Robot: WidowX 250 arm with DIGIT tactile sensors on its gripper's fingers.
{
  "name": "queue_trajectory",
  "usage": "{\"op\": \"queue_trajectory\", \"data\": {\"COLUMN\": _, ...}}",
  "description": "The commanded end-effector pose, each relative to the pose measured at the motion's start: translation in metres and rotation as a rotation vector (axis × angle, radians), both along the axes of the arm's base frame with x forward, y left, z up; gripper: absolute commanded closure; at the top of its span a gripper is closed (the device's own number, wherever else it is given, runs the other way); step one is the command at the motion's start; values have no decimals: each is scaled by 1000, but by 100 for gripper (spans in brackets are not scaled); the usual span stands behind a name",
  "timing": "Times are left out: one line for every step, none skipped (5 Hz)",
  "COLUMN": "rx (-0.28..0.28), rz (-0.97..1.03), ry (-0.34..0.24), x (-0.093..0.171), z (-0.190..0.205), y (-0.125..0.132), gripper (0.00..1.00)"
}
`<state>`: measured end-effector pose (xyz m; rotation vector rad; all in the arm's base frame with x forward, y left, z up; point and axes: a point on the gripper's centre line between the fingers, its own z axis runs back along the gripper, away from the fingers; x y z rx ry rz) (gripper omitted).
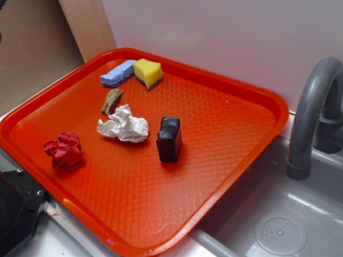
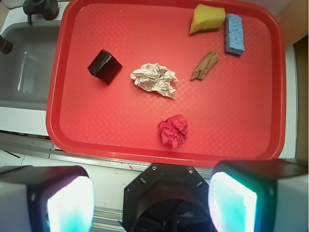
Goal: Grab the black box.
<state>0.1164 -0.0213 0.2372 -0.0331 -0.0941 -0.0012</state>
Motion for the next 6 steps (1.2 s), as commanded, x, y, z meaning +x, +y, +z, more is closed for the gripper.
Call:
{"op": "queue_trajectory", "data": {"rx": 0, "rz": 0, "ry": 0, "x": 0, "z": 0, "y": 0, "gripper": 0}}
{"op": "queue_trajectory", "data": {"rx": 53, "rz": 140, "ry": 51, "x": 50, "z": -50, "y": -6, "gripper": 0}}
{"op": "queue_trajectory", "data": {"rx": 20, "rz": 368, "ry": -59, "x": 98, "z": -69, "y": -14, "gripper": 0}}
{"op": "queue_trajectory", "data": {"rx": -27, "rz": 504, "ry": -95, "x": 118, "z": -89, "y": -28, "gripper": 0}}
{"op": "queue_trajectory", "data": {"rx": -72, "rz": 521, "ry": -82, "x": 126, "z": -107, "y": -48, "gripper": 0}}
{"op": "queue_trajectory", "data": {"rx": -67, "rz": 509, "ry": -12, "x": 123, "z": -124, "y": -73, "gripper": 0}}
